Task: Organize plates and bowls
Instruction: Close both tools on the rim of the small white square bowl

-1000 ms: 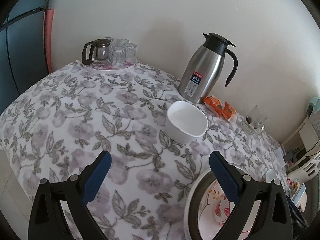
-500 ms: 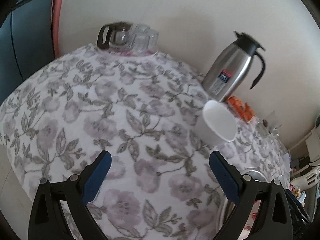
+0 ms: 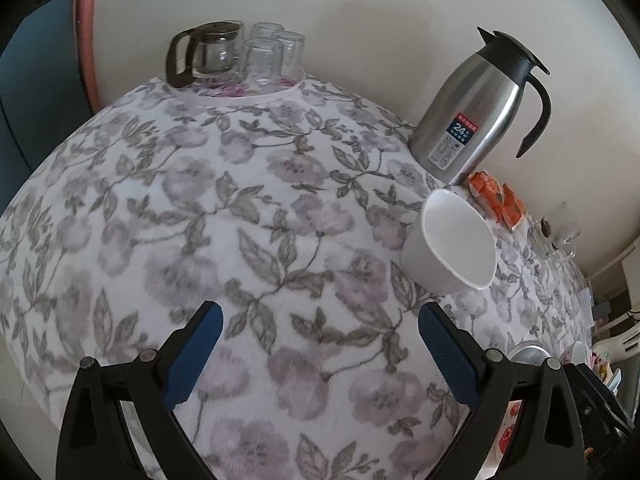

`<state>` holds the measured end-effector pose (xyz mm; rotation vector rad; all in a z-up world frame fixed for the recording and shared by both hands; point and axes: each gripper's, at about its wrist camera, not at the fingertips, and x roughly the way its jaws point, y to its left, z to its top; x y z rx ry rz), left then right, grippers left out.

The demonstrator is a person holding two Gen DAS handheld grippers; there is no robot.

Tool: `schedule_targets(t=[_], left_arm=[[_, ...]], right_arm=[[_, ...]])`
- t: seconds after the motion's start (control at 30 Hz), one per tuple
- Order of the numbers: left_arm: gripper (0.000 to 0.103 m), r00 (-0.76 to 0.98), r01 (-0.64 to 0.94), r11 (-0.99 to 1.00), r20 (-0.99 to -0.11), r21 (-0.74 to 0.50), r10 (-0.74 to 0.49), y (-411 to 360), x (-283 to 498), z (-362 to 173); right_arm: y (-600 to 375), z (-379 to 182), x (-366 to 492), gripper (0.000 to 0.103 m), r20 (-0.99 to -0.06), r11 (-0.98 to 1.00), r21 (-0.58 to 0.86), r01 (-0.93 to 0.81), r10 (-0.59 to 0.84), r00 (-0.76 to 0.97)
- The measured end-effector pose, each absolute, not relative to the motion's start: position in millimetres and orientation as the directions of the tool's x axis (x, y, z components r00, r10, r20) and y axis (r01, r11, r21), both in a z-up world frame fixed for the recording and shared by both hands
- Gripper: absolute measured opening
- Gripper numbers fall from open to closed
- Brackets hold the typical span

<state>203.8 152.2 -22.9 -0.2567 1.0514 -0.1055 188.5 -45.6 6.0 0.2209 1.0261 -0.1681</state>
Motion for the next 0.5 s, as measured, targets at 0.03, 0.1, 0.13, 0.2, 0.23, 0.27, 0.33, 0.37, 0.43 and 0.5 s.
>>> schedule_targets(t=[0.03,0.1,0.13,0.2,0.23,0.27,0.33,0.37,0.43,0.5], left_arm=[[0.098,0.490,-0.032,0.964,-0.845,-0.263,-0.214,151,208,-23],[0.098,0.486,-0.028,0.964,-0.846,-0.265,-0.218,150,215,-24],[0.098,0.482,-0.023,0.963,-0.846,-0.269,-0.225,148,219,-25],[0.098,0.473,-0.018,0.959,-0.847,-0.283,-0.241,147,226,-26],[0.098,0.466,-0.016,0.954,-0.846,-0.299,-0.257,146,230,-28],[0.098,0.461,-0.015,0.950,-0.845,-0.310,-0.269,146,233,-29],[0.098,0.451,-0.008,0.945,-0.845,-0.327,-0.288,144,240,-31],[0.098,0.448,-0.005,0.944,-0.845,-0.329,-0.292,143,242,-31],[0.097,0.445,0.003,0.946,-0.847,-0.325,-0.292,140,249,-32],[0.097,0.441,0.009,0.945,-0.847,-0.327,-0.297,138,255,-33]], right_arm=[[-47,5,191,0.103,-0.861,0.964,0.100,0.245,-0.039,0.507],[-48,4,198,0.101,-0.863,0.964,0.101,0.244,-0.037,0.504],[-48,4,201,0.100,-0.864,0.964,0.104,0.243,-0.033,0.502],[-50,3,208,0.092,-0.867,0.963,0.110,0.245,-0.027,0.498],[-51,3,212,0.090,-0.869,0.962,0.111,0.250,-0.028,0.494],[-52,2,215,0.088,-0.872,0.961,0.112,0.253,-0.027,0.489],[-54,2,224,0.088,-0.875,0.958,0.117,0.262,-0.025,0.484],[-54,2,228,0.087,-0.875,0.958,0.112,0.263,-0.030,0.484],[-54,1,234,0.086,-0.876,0.959,0.104,0.265,-0.038,0.480],[-56,-2,241,0.085,-0.883,0.955,0.113,0.275,-0.031,0.469]])
